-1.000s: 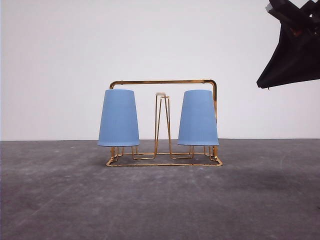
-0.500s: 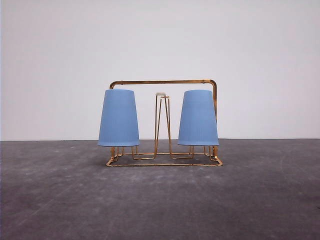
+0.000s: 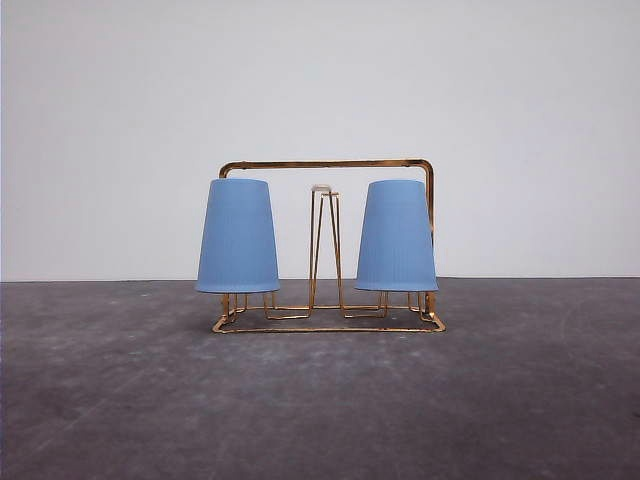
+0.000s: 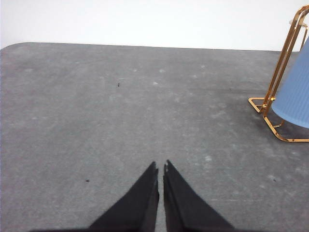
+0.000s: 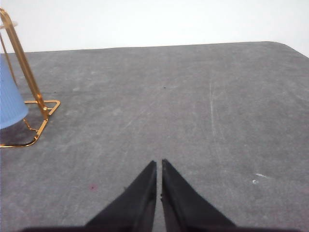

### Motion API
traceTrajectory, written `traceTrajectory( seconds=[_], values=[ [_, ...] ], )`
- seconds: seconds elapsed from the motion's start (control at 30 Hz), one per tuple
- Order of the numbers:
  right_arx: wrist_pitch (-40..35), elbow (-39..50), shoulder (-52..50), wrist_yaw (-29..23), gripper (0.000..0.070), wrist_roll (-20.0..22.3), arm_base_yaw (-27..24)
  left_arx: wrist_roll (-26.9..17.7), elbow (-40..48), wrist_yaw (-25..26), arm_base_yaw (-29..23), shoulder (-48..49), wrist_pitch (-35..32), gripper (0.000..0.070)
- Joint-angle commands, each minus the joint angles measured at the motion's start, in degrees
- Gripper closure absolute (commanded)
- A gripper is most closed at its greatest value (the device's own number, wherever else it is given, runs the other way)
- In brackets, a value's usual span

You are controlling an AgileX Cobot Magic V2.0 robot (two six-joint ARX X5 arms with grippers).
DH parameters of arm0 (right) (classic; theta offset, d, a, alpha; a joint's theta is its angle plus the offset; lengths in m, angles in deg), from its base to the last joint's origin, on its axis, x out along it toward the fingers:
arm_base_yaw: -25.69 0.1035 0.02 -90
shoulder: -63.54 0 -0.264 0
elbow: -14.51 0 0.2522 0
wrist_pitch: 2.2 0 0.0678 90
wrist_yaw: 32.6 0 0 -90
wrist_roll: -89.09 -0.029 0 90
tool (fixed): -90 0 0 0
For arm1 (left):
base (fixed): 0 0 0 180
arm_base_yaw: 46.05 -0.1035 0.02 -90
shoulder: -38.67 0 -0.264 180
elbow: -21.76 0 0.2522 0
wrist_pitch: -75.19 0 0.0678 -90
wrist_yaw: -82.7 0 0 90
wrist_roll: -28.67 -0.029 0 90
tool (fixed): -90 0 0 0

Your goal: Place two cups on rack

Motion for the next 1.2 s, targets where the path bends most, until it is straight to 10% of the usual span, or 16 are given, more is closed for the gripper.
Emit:
traceTrajectory(
  seconds=[0.0, 1.17],
  values=[
    [-0.62, 0.12, 0.02, -0.04, 0.0683, 0.35, -0.02, -0.55, 0.76, -0.15, 0.00, 0.02, 0.33, 0.0700],
    [-0.61, 0.11, 0.02, -0.24, 0.0684, 0.36, -0.04, -0.55, 0.76, -0.15, 0.00, 0.02, 0.33, 0.0700]
  ],
)
